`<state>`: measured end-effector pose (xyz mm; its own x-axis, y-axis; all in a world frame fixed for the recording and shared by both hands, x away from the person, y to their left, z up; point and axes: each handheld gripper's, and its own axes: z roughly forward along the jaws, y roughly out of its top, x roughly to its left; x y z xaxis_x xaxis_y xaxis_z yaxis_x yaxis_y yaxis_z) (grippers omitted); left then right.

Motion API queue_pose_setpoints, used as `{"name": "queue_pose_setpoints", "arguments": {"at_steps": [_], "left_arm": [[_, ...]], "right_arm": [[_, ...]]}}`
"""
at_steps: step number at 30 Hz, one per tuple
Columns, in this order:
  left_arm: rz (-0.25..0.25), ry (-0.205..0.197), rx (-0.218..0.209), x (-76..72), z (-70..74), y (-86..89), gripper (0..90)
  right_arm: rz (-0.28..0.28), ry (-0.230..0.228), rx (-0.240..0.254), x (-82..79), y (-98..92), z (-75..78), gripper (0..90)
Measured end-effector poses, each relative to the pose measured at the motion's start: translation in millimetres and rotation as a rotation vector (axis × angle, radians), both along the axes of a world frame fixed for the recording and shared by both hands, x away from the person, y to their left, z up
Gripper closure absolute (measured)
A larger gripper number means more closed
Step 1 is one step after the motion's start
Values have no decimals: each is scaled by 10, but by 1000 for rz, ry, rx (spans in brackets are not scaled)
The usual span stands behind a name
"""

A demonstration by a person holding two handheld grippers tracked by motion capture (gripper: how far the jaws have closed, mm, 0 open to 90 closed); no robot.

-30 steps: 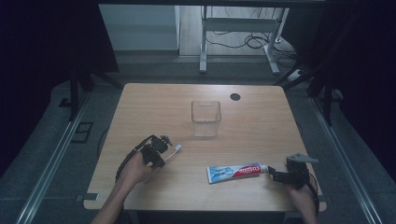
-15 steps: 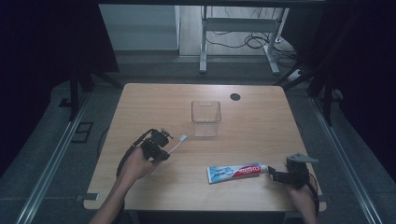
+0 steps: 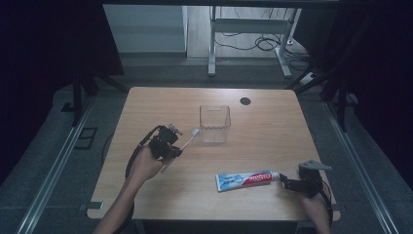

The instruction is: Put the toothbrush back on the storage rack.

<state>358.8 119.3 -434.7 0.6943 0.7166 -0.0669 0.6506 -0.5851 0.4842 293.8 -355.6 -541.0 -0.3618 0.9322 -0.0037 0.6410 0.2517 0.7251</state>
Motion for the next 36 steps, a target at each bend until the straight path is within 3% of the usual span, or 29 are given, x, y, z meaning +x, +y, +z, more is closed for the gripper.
{"name": "queue_pose_setpoints", "arguments": {"at_steps": [18, 36], "left_arm": [[-19, -91, -51, 185, 279, -177, 841], [-34, -163, -56, 469, 481, -479, 841]], "right_arm": [[1, -1, -1, 1, -1, 0, 127], [8, 0, 1, -1, 2, 0, 127]]}}
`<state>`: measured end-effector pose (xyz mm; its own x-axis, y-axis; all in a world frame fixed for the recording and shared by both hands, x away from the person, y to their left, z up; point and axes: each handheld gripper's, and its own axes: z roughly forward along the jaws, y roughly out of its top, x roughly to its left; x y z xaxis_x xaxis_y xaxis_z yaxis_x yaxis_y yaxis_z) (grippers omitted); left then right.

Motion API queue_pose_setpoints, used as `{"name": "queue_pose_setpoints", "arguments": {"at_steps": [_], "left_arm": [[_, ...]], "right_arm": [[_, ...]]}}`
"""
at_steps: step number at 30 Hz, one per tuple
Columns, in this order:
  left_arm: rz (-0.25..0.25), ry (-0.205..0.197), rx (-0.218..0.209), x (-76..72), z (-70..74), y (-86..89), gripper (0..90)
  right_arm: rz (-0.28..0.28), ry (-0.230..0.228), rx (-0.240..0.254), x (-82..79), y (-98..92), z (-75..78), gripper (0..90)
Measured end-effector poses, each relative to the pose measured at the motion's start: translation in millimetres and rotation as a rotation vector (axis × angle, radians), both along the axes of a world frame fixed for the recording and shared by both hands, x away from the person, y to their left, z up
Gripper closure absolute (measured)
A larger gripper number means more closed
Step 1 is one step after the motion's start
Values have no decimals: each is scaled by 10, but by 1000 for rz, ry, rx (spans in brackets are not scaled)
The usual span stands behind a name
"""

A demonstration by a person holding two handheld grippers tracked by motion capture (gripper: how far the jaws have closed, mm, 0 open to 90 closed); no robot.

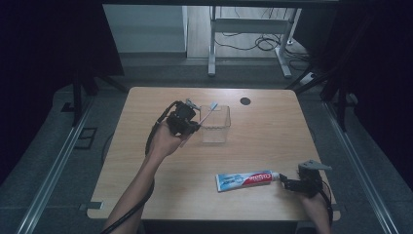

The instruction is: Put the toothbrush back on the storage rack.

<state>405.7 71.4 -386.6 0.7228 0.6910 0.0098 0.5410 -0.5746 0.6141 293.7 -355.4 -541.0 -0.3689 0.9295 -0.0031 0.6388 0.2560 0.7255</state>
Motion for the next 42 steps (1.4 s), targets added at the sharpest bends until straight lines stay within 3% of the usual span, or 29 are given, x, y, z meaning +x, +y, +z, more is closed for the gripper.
{"name": "queue_pose_setpoints", "arguments": {"at_steps": [30, 42], "left_arm": [[-7, -77, -39, 513, 152, -378, 842], [-21, -94, -48, 678, 120, -513, 842]], "right_arm": [[10, 0, 0, 0, 2, 0, 127], [15, 0, -1, -1, 3, 0, 127]]}}
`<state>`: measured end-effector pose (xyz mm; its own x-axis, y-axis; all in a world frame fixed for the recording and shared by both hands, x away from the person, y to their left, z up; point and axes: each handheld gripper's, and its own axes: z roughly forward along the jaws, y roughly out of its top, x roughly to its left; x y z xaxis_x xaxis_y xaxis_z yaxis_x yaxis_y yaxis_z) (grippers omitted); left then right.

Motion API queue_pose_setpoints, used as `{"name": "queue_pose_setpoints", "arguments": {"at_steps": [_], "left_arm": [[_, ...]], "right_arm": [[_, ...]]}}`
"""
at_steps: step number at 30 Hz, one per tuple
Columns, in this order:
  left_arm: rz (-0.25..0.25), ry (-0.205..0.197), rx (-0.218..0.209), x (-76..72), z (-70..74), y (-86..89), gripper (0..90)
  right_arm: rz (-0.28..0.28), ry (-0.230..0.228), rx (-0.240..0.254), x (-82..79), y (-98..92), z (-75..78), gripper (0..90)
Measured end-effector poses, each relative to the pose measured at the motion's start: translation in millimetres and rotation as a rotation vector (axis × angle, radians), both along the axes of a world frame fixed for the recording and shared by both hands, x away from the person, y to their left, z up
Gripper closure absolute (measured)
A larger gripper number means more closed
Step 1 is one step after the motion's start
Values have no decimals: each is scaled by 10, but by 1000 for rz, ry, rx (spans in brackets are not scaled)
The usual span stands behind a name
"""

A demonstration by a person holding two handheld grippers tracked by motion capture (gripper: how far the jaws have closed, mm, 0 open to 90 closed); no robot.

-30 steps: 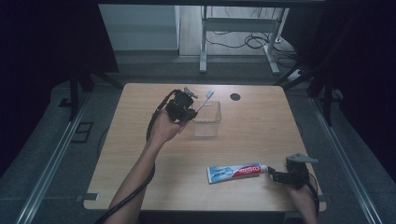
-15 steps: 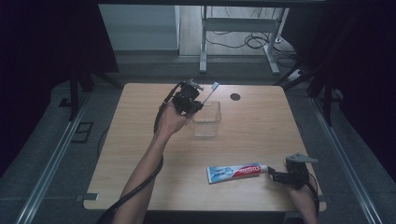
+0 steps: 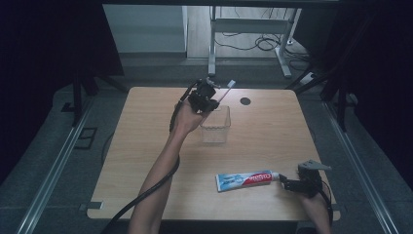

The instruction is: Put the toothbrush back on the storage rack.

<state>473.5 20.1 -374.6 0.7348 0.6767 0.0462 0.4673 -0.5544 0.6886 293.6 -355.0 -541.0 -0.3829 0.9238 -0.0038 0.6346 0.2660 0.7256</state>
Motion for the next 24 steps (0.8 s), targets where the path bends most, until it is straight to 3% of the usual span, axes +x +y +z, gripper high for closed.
{"name": "queue_pose_setpoints", "arguments": {"at_steps": [21, 24], "left_arm": [[9, -28, -6, 207, -270, -105, 842], [8, -14, -9, 219, -303, -115, 842]], "right_arm": [[3, 0, 2, -1, 4, 0, 128], [4, 0, 2, -1, 4, 0, 128]]}}
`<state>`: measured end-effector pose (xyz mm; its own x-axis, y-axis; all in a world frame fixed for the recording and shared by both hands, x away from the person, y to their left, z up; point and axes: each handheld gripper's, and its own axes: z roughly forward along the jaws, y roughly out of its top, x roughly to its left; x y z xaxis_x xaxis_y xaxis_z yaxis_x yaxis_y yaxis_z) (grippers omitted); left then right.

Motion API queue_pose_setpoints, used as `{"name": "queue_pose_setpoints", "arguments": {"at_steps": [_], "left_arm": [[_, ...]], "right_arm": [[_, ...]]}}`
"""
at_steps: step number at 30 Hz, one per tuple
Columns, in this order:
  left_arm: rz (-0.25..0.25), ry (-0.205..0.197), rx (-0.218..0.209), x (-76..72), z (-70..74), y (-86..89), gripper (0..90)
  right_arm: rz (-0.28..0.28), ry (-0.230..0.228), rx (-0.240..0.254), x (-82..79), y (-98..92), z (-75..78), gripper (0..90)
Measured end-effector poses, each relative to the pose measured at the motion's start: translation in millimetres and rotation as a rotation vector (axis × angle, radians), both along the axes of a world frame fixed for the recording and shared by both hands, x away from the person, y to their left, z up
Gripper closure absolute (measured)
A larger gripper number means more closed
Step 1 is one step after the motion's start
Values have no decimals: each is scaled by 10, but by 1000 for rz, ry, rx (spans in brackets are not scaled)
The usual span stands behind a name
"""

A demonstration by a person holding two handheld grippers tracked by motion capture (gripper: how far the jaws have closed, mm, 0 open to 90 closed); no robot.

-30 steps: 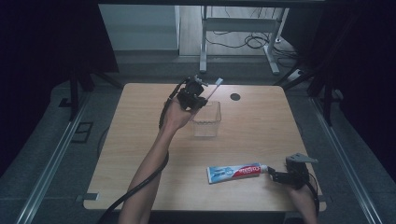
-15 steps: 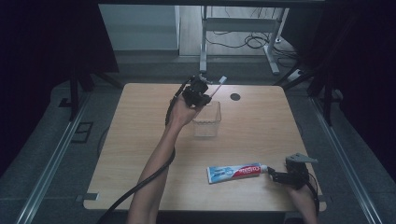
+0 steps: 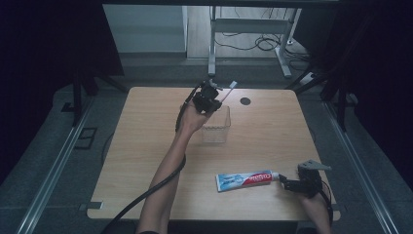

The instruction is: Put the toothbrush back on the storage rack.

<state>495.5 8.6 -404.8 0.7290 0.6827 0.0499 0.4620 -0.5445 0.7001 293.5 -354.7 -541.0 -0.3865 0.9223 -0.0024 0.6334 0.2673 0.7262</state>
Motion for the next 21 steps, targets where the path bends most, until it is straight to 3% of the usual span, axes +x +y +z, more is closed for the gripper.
{"name": "queue_pose_setpoints", "arguments": {"at_steps": [21], "left_arm": [[1, 37, 30, -2, -368, -102, 841]], "right_arm": [[5, 0, -1, 0, 0, 0, 128]]}}
